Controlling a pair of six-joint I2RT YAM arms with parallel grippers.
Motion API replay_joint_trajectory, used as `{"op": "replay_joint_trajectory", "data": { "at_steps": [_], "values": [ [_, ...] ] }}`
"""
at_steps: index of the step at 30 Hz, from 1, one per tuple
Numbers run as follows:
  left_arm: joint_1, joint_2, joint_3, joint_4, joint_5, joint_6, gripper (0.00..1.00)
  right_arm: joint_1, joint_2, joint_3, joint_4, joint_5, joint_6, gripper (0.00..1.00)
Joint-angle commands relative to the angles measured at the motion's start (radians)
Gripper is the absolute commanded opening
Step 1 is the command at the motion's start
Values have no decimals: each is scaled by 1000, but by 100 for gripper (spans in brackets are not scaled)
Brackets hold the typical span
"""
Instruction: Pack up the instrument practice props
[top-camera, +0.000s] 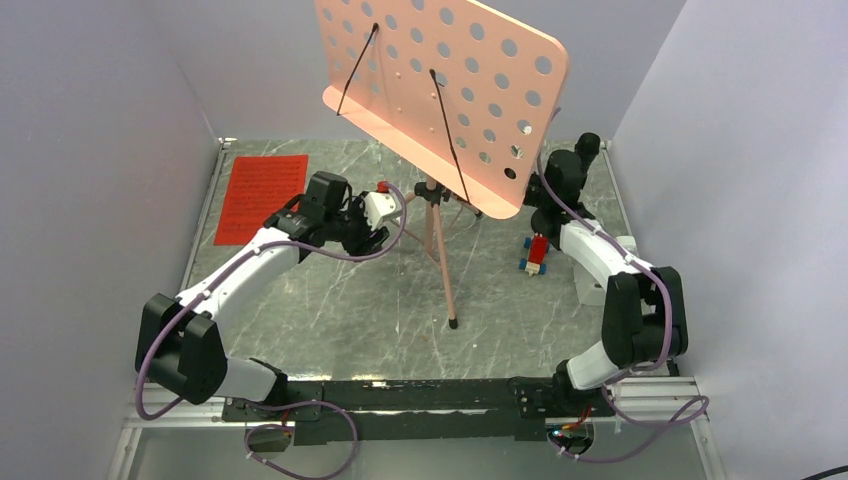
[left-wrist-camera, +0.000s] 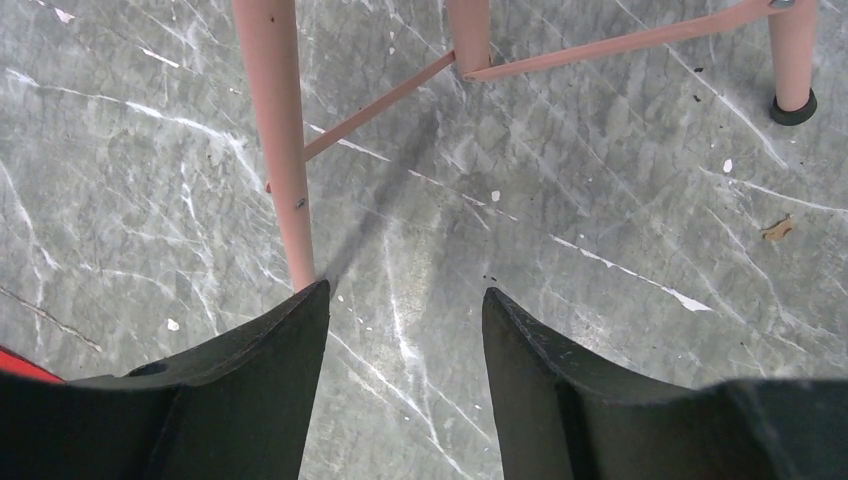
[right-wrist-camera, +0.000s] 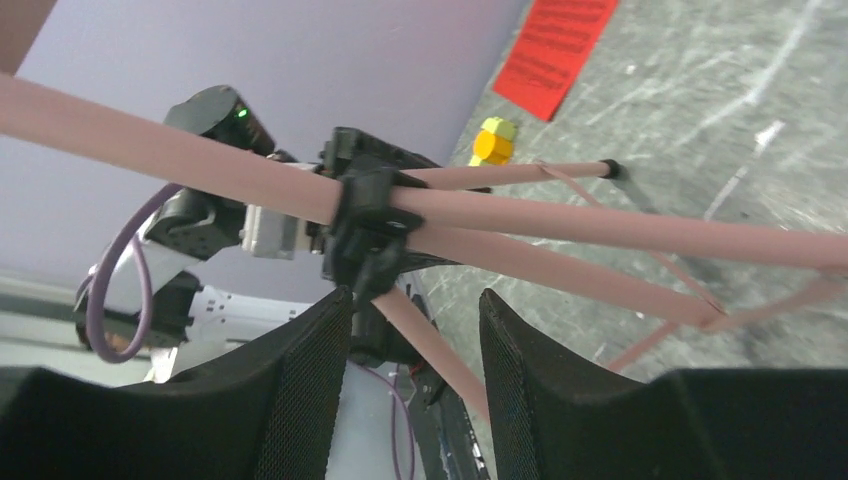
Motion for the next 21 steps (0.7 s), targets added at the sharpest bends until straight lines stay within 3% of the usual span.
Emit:
{"op": "replay_joint_trajectory", "data": {
  "at_steps": [1, 9, 21],
  "values": [
    [-11, -54, 4, 5, -12, 16, 63, 30, 24, 63, 193, -67, 103, 52],
    [-13, -67, -6, 4, -18, 17, 63, 57, 65, 115, 94, -67, 32, 50],
    [-13, -68, -23, 22, -20, 21, 64, 107, 60, 132, 103, -116, -136, 4]
  ]
}}
